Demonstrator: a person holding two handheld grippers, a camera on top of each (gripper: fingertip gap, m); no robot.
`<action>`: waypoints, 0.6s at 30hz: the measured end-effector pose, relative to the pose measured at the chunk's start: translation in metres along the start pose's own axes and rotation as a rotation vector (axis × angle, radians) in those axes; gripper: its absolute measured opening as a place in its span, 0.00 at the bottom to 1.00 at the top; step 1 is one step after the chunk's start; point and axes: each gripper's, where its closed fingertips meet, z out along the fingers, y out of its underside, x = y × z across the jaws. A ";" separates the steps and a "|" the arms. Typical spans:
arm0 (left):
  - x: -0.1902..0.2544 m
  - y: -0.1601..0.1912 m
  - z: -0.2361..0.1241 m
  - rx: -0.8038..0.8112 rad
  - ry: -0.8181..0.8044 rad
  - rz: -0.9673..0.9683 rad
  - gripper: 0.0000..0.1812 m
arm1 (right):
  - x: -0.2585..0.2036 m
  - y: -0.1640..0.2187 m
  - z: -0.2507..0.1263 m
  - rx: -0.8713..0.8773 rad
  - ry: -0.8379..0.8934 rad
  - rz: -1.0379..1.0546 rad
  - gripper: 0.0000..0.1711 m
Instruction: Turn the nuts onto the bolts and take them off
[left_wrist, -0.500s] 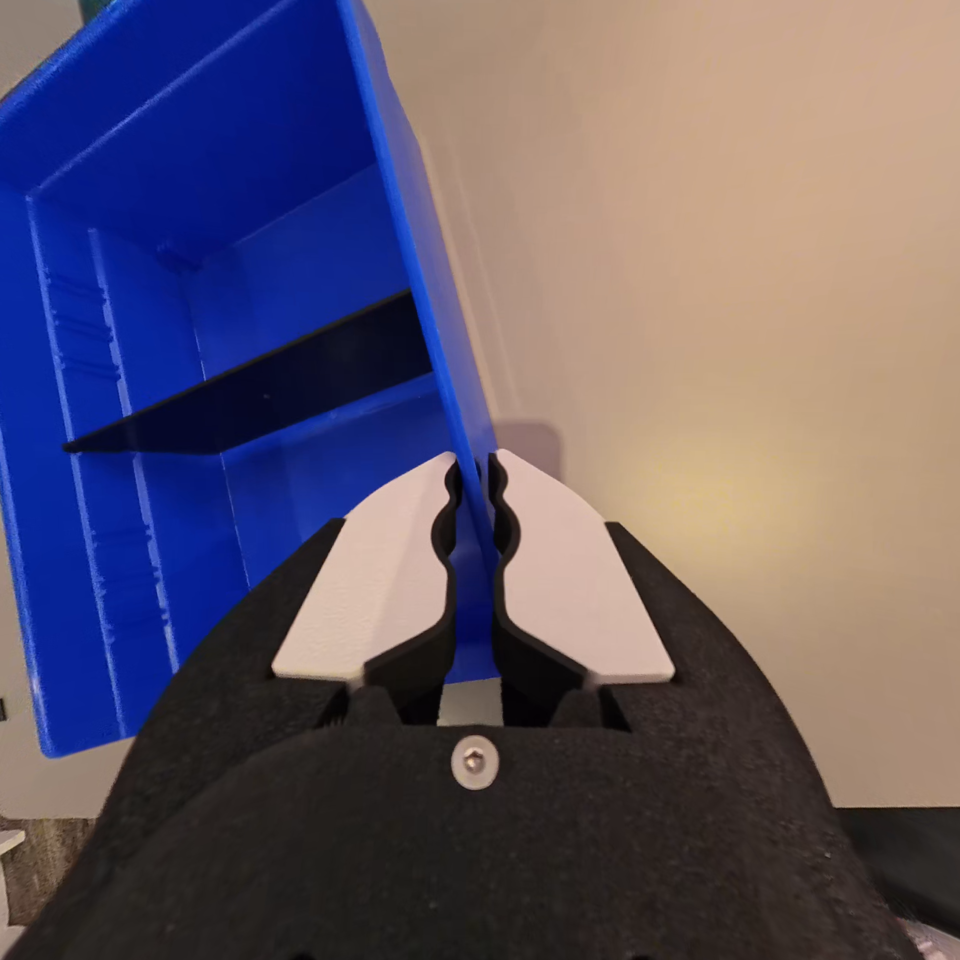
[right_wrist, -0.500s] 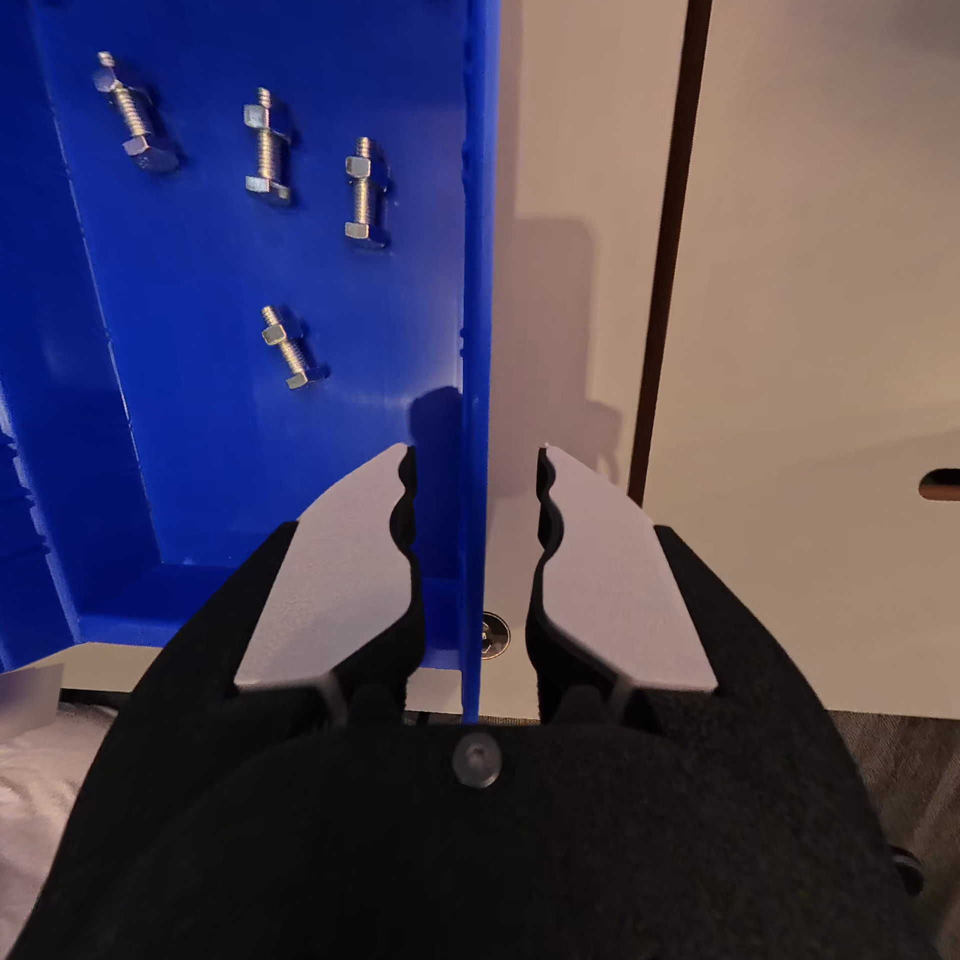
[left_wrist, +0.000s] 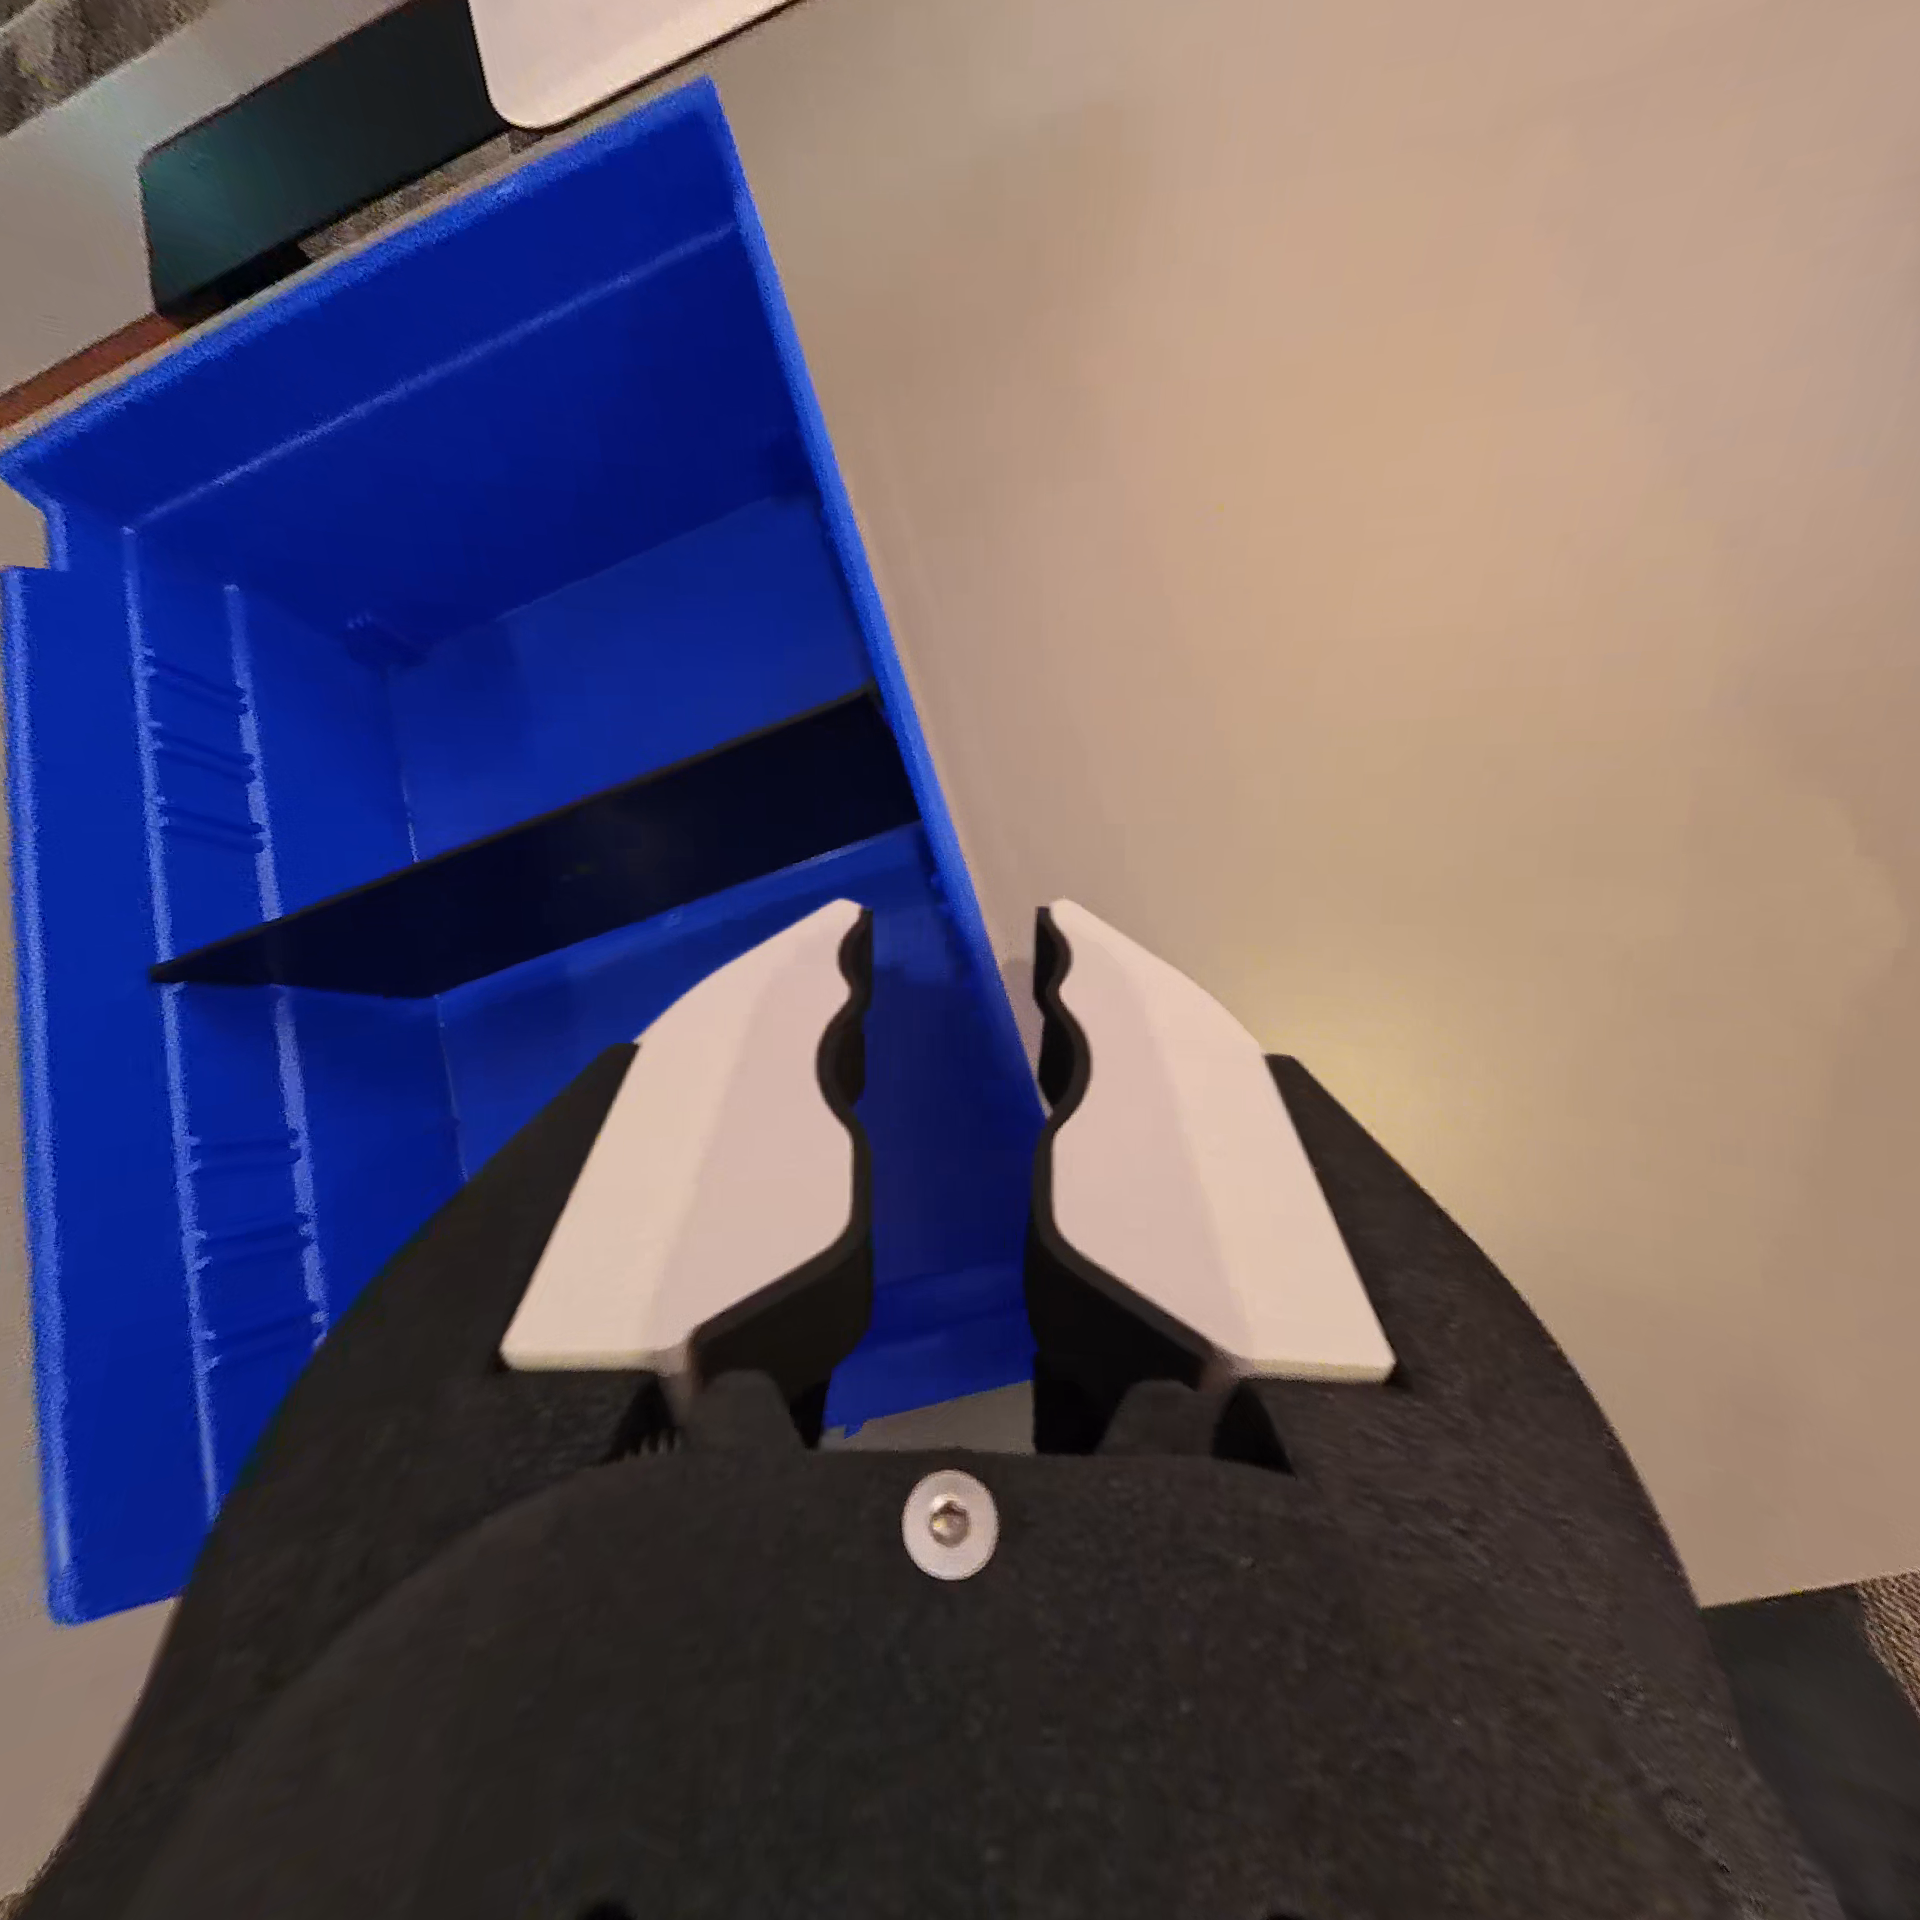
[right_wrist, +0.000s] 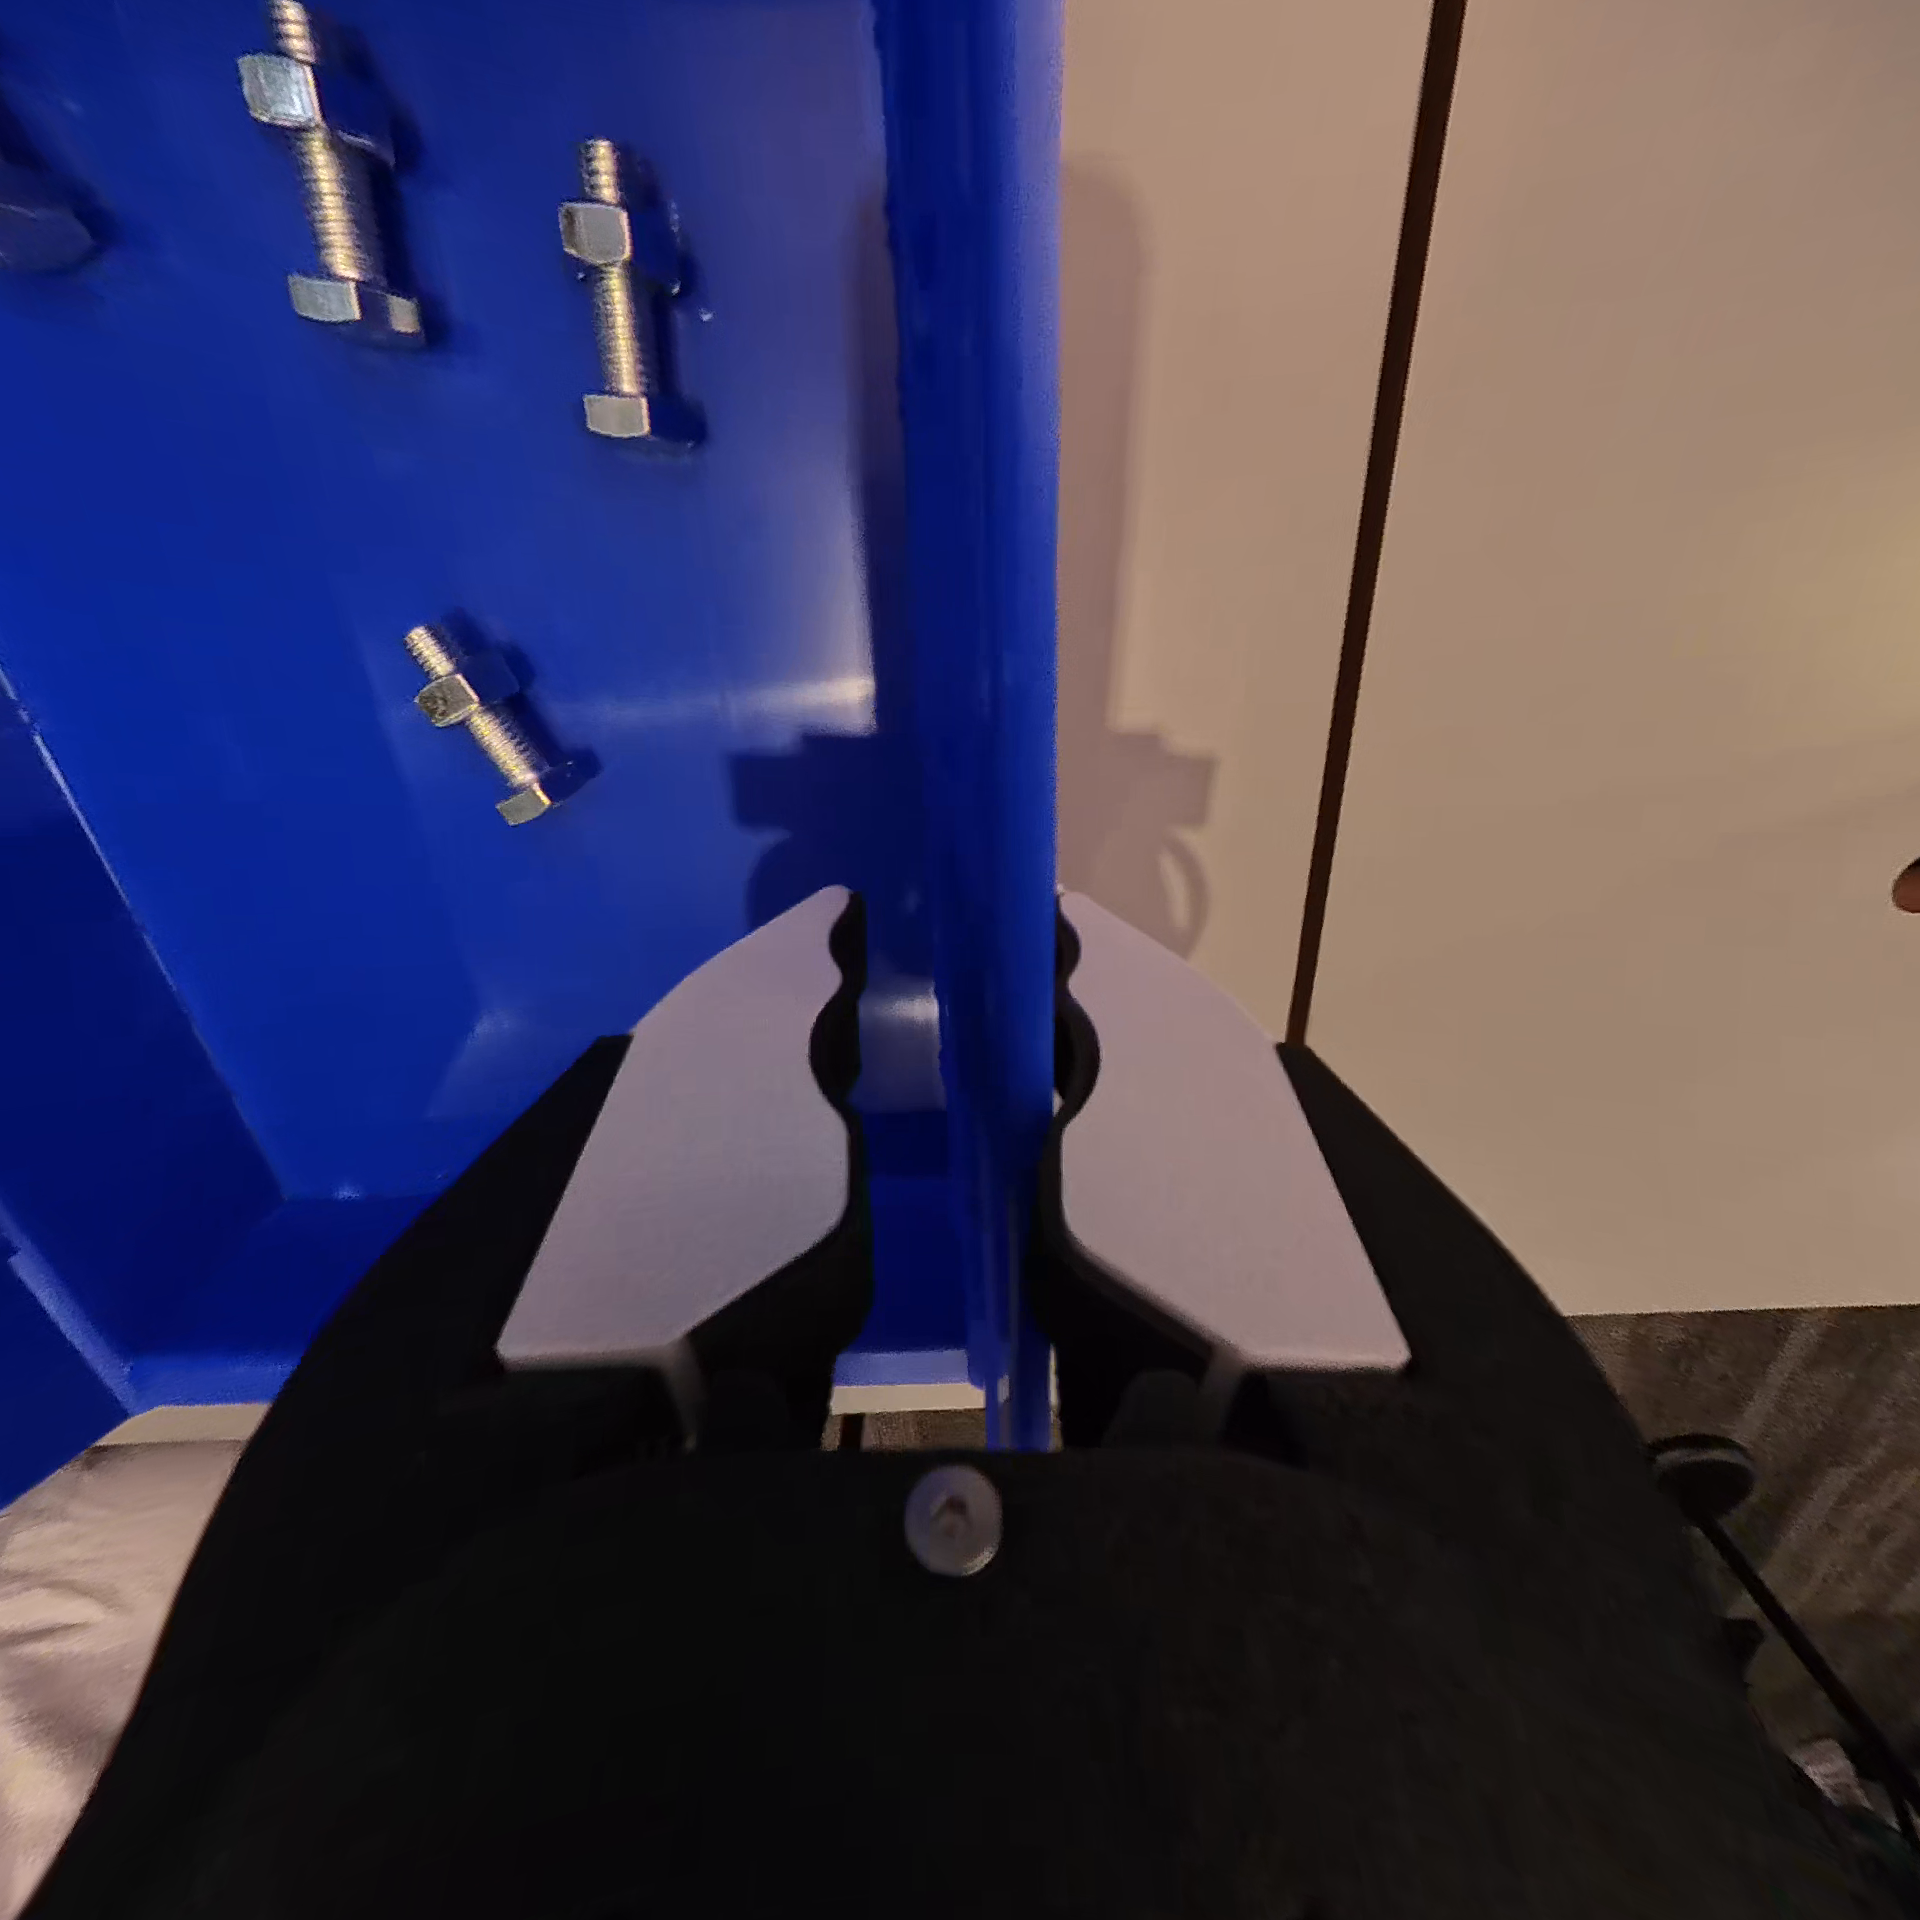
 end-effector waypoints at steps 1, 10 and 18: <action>-0.003 0.000 -0.001 -0.003 -0.016 0.002 0.21 | 0.001 0.000 0.001 -0.002 0.006 0.000 0.18; -0.010 -0.004 -0.007 0.037 -0.005 -0.021 0.30 | -0.005 0.001 0.010 -0.006 -0.132 0.051 0.03; -0.039 -0.013 -0.025 0.136 -0.054 -0.057 0.31 | -0.006 0.007 0.009 -0.007 -0.156 0.107 0.03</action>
